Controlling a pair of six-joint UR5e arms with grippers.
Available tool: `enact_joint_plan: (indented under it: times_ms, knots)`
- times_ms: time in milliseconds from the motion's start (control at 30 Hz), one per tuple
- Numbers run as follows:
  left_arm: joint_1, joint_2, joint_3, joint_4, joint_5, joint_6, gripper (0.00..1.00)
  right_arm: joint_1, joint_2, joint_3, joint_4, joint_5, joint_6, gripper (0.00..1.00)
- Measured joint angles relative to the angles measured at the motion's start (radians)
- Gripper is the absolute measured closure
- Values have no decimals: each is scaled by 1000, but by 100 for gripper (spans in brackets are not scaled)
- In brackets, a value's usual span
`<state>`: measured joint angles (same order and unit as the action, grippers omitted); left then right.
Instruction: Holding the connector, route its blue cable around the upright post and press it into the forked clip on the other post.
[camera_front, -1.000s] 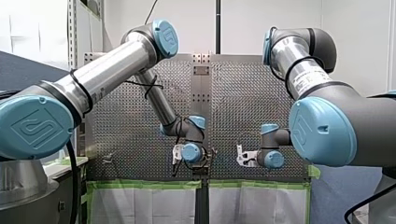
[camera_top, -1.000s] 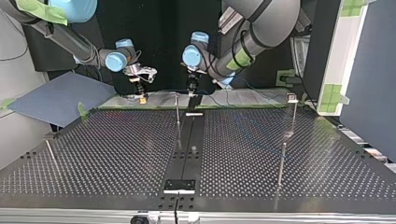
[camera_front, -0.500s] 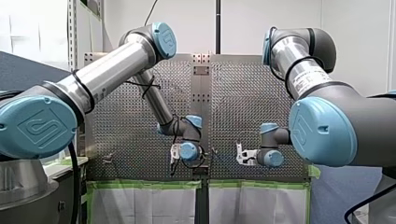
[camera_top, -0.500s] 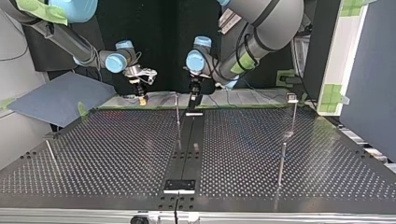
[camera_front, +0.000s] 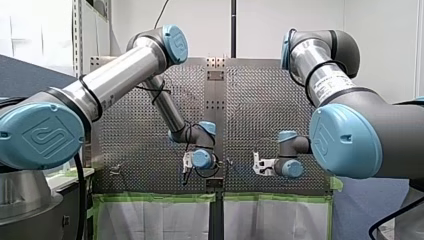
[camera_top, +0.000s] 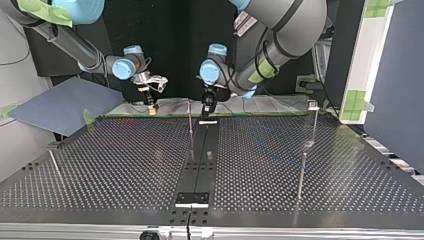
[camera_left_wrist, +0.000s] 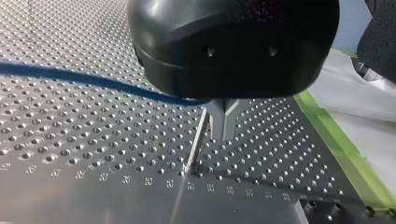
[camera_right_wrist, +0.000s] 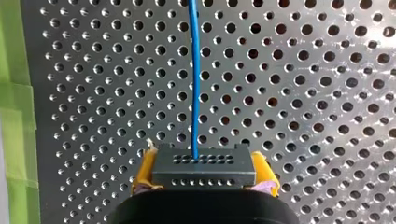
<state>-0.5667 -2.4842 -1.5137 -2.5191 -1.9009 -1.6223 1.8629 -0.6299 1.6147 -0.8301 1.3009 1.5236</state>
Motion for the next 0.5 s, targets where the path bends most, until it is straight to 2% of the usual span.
enact_joint_plan:
  times_ms: [500]
  knots:
    - [29,-1,14,-26,42,-19,98,-2,0,-13,1,3,5,100]
